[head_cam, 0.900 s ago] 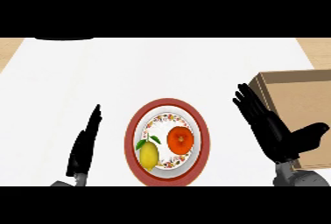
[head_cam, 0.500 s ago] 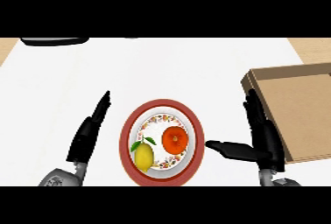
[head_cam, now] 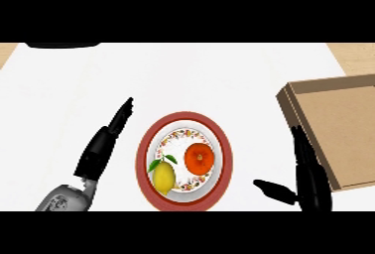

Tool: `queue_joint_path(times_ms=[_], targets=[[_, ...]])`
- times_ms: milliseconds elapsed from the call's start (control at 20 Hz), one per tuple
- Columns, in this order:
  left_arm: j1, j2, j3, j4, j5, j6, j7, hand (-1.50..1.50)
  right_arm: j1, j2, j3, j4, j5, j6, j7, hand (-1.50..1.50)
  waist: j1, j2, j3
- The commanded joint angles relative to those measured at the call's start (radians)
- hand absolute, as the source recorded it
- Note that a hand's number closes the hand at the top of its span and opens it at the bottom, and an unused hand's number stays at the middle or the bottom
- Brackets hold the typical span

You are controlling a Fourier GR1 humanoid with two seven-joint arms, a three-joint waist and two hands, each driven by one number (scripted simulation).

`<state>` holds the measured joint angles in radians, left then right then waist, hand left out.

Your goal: Pick the squash from the plate and place it in the cardboard box

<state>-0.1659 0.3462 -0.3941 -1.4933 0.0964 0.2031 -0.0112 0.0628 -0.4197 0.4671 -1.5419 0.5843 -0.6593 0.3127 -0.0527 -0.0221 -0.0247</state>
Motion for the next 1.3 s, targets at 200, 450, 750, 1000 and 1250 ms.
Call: queue_joint_path(times_ms=[200, 450, 750, 1000, 1250], targets=[[-0.028, 0.01, 0.01, -0.024, 0.033, -0.04, 0.043, 0.0, 0.033, 0.036, 0.123, -0.125, 0.386, 0.125, 0.365, -1.5, 0.001, 0.0, 0.007], [-0.034, 0.023, 0.015, -0.023, 0.044, -0.068, 0.035, 0.0, 0.017, 0.165, 0.243, -0.259, 0.472, 0.372, 0.617, -1.5, 0.026, 0.007, 0.009], [-0.086, 0.002, 0.003, -0.025, 0.029, -0.068, 0.071, 0.0, -0.089, 0.41, 0.361, -0.347, 0.628, 0.662, 0.986, -1.5, 0.046, 0.015, 0.018], [-0.093, 0.009, 0.04, 0.0, 0.057, -0.113, 0.04, 0.0, -0.194, 0.416, 0.414, -0.348, 0.63, 0.679, 1.167, -1.5, 0.058, 0.022, 0.022], [-0.052, -0.015, -0.003, -0.045, 0.023, -0.092, 0.052, 0.0, -0.263, 0.418, 0.374, -0.255, 0.582, 0.678, 1.174, -1.5, 0.076, 0.022, 0.023]])
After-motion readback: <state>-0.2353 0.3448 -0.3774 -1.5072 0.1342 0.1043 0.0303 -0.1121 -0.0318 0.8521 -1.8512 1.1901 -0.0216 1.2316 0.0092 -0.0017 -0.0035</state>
